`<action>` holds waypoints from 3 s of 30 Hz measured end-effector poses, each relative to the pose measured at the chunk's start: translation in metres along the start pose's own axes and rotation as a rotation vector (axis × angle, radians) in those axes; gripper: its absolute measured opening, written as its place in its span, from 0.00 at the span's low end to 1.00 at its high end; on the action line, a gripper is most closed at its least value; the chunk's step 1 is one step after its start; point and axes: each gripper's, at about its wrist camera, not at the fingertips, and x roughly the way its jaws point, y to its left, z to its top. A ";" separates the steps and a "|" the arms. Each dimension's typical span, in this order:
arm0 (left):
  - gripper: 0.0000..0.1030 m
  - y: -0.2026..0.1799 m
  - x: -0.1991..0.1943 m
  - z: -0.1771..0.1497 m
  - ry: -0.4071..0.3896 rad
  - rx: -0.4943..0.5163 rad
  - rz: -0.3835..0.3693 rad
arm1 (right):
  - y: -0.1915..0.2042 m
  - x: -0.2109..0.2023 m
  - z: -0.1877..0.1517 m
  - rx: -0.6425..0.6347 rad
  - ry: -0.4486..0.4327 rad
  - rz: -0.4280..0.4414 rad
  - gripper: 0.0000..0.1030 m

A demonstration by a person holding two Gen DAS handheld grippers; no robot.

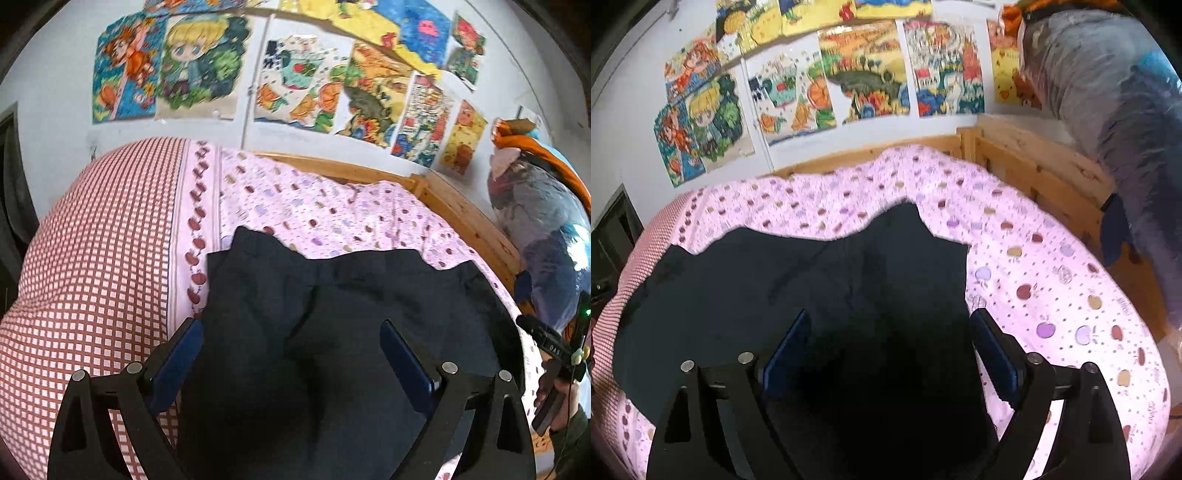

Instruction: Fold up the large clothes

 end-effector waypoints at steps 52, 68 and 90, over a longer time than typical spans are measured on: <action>1.00 -0.086 -0.206 -0.152 -0.357 0.188 0.035 | 0.119 -0.268 -0.123 -0.199 -0.384 0.122 0.96; 1.00 -0.089 -0.196 -0.210 -0.355 0.258 0.074 | 0.106 -0.264 -0.175 -0.122 -0.371 0.022 0.96; 1.00 -0.080 -0.169 -0.231 -0.271 0.268 0.100 | 0.109 -0.228 -0.199 -0.135 -0.270 0.012 0.96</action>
